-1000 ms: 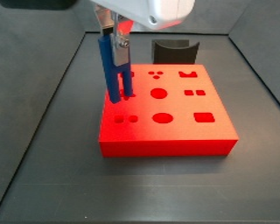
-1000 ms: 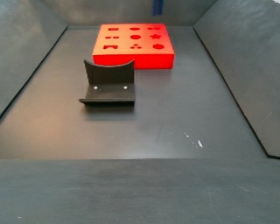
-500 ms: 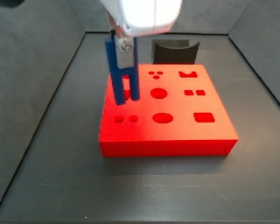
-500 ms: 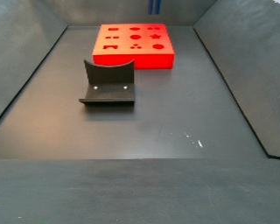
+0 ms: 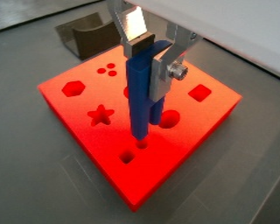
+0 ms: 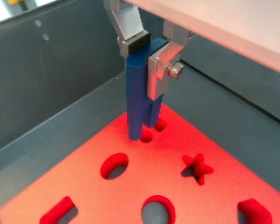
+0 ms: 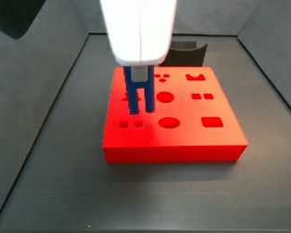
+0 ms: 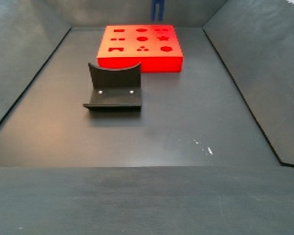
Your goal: Insert the square-circle object.
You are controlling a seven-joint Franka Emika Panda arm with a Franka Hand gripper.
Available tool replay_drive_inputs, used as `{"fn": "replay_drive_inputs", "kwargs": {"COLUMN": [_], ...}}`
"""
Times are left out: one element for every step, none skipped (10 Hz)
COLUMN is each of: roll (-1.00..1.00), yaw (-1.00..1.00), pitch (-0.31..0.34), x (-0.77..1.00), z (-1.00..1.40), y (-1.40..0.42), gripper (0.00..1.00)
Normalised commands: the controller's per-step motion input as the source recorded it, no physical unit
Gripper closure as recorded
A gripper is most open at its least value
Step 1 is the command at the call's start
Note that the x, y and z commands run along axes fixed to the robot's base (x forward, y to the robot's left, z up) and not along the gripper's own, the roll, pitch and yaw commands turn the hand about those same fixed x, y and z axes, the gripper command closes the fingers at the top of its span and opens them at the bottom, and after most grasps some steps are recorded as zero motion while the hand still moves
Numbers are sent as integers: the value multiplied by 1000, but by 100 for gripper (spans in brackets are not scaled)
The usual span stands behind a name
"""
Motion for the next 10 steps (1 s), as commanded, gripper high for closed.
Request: {"fn": "replay_drive_inputs", "kwargs": {"roll": [54,84,90,66,40,56,71,36,34,7], "yaw": [-31,0,-17,-14,-17,-43,-66,-54,-43,-26], "pitch": [0,0,0,0,0,0,7,4,4,0], "x": [0,-91,-157,-183,-106,0,0,0,6,91], "z": [-191,-260,-309,-349,-334,-306,-286,-243,-243,-180], "y": [0,0,0,0,-3,-31,-54,-91,-106,-160], "gripper": [100,100,100,100,100,100,100,100,100,100]}}
